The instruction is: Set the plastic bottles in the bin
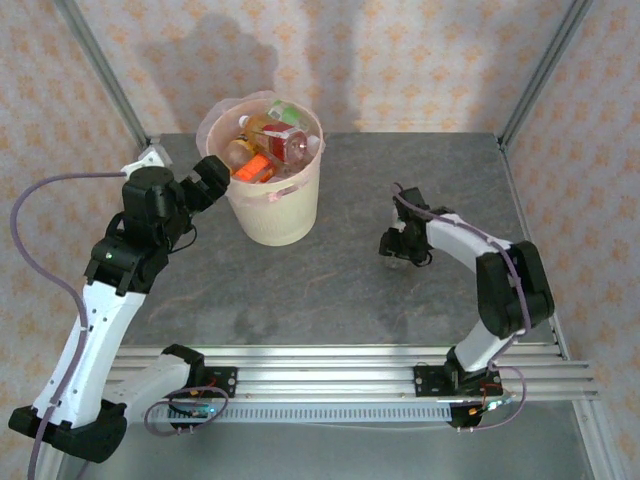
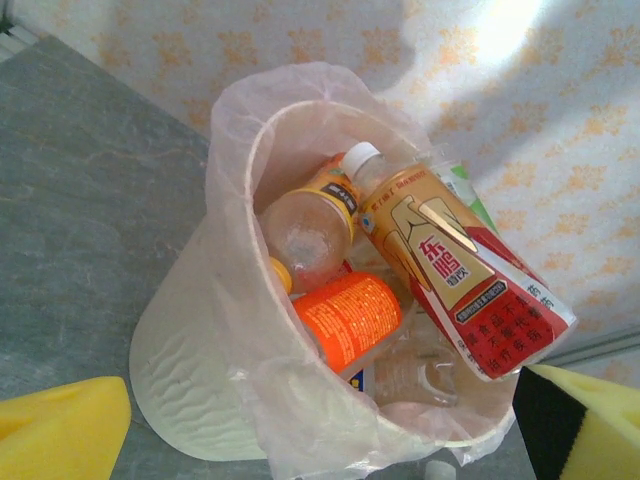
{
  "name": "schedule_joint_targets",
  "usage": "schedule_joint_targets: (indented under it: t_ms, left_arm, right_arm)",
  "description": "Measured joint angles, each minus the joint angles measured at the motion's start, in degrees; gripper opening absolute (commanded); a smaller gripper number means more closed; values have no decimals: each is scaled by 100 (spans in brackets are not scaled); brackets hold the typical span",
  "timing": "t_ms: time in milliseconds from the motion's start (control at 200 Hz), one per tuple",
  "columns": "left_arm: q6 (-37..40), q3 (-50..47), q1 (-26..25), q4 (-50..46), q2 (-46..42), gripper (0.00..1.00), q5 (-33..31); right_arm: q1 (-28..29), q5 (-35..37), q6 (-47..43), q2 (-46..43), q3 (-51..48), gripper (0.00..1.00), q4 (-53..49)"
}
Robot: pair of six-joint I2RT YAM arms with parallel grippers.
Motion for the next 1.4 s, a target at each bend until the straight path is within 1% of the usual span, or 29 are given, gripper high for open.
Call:
schedule_joint_targets:
  t_ms: [75, 185, 315, 375, 440, 530, 661, 791, 991, 1171, 1266, 1401]
  left_arm:
    - [0, 4, 0, 0, 4, 100, 57]
    - [9, 72, 0, 2, 63, 100, 190]
    - [66, 181, -24, 11, 188, 100, 435]
    - [92, 210, -114, 28, 254, 100, 505]
    - [131, 282, -334, 33, 361, 100, 579]
    - [269, 479, -785, 39, 592, 100, 623]
    - [498, 907, -1379, 55, 1064, 100, 800]
    - [581, 1137, -1707, 186, 1484, 100, 1156]
    - [647, 1429, -1998, 374, 2094, 99, 1606]
    - [813, 1685, -2166, 407, 2406, 93, 1661]
    - [874, 1735, -2166, 413, 2415, 87, 1663]
    - [903, 1768, -2190, 426, 2415, 86, 1663]
  right_arm:
    - [7, -13, -4, -343, -72, 44, 44]
    - [59, -98, -7, -942, -168, 44, 155]
    - [356, -275, -48, -1812, -245, 43, 330]
    - [535, -389, -63, -2197, -249, 42, 463]
    - [726, -549, -72, -2583, -251, 42, 632]
    - [986, -748, -92, -3062, -251, 43, 901]
    - [1344, -918, -186, -3442, -245, 43, 1207]
    - [1705, -986, -291, -3543, -216, 43, 1403]
    - [2079, -1001, -372, -3445, -24, 44, 1537]
    - [2330, -981, -389, -3220, 221, 44, 1663]
    - [2400, -984, -404, -3071, 295, 44, 1700]
    - [2564, -999, -417, -2898, 422, 44, 1720]
